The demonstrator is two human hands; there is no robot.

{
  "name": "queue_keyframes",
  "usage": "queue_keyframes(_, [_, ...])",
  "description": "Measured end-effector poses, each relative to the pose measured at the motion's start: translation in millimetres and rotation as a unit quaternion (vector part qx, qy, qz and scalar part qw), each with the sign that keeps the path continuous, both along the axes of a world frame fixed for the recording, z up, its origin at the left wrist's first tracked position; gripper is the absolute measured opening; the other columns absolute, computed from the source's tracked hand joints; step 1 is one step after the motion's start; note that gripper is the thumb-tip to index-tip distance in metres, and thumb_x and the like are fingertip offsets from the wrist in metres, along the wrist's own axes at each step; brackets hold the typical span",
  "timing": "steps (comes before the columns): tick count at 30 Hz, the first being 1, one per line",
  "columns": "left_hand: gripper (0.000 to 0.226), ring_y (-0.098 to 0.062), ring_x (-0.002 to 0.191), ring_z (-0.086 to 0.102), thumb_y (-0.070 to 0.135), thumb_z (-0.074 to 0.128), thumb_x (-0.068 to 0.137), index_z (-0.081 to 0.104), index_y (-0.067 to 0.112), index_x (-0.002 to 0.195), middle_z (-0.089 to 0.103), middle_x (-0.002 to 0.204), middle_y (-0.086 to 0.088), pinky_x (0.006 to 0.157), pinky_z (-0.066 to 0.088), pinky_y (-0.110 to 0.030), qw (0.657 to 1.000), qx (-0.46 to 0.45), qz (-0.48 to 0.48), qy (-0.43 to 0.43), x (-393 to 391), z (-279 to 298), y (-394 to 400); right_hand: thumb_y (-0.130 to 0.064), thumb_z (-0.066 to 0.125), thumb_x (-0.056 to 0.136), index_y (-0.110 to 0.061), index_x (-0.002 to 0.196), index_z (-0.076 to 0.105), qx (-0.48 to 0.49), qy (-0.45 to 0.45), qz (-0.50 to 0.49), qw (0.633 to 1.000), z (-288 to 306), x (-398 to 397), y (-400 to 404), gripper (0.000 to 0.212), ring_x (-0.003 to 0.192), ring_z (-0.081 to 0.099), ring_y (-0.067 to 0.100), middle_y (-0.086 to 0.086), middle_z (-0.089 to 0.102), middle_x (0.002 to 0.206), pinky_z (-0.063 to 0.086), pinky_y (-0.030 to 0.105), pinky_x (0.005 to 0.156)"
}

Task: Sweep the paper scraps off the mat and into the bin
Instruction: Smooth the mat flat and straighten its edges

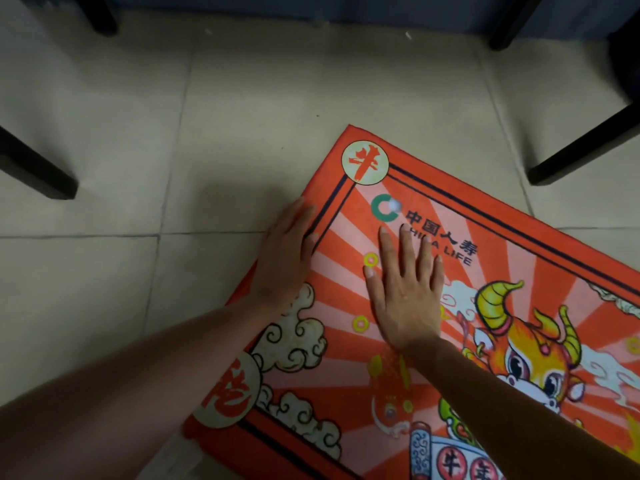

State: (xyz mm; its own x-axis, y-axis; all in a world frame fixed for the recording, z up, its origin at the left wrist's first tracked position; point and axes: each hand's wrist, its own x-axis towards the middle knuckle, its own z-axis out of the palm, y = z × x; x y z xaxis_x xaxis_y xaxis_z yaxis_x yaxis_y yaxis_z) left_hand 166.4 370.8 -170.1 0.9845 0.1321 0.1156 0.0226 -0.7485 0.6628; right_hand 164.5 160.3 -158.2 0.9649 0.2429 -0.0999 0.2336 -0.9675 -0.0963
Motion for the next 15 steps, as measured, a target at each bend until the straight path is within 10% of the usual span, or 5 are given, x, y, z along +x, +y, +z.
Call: queue_keyframes(15, [0.059,-0.02,0.151,0.013,0.045,0.022,0.103,0.019,0.019,0.156,0.014,0.164,-0.003,0.119,0.016,-0.042,0.978,0.19,0.064,0.065,-76.7,-0.4,39.4,-0.059,0.012,0.099,-0.029,0.157,-0.002,0.009,0.018,0.085,0.996,3.9,-24.3,53.1,0.067,0.151,-0.005,0.035,0.004,-0.002,0.166,0.009,0.055,0.121])
